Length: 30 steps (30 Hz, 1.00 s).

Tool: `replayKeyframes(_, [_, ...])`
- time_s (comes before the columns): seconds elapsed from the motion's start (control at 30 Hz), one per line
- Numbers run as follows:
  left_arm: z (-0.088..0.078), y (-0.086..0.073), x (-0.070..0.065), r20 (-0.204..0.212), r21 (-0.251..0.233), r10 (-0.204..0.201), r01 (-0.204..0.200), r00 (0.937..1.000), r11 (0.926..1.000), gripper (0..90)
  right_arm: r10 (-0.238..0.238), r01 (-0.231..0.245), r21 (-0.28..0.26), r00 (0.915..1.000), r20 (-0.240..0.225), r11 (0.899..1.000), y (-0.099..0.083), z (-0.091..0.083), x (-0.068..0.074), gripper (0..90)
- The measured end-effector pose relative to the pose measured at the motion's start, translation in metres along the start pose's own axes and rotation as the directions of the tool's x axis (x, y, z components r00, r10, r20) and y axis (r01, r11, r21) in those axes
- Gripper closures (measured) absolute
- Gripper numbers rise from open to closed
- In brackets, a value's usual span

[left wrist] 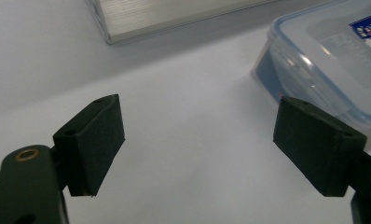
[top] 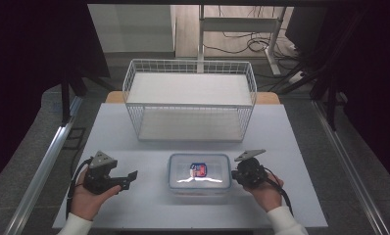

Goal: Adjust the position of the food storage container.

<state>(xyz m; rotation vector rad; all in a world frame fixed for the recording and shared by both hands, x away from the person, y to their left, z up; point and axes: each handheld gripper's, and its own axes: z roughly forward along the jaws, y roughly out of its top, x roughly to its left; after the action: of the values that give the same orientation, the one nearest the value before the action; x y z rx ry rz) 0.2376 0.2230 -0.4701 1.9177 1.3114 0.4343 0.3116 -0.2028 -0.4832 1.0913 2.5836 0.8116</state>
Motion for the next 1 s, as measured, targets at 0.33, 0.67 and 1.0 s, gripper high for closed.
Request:
replayKeyframes(0.33, [0.002,0.006,-0.005,0.014,-0.003,0.018,-0.018,0.9997,0.9998,15.9,0.001,0.000,-0.065,0.9999,0.017,0.998,0.001,-0.002,0.007,88.7])
replayKeyframes(0.67, [-0.003,0.007,0.000,0.005,-0.011,0.004,-0.004,1.0000,0.9999,15.9,0.061,-0.053,-0.126,0.9958,0.067,0.991,-0.013,-0.022,-0.011,88.3])
replayKeyframes(1.0, [-0.003,0.008,-0.005,-0.018,-0.008,0.037,-0.037,0.9991,0.9993,14.9,0.150,-0.125,-0.214,0.9829,0.107,0.969,-0.019,-0.028,-0.016,41.1])
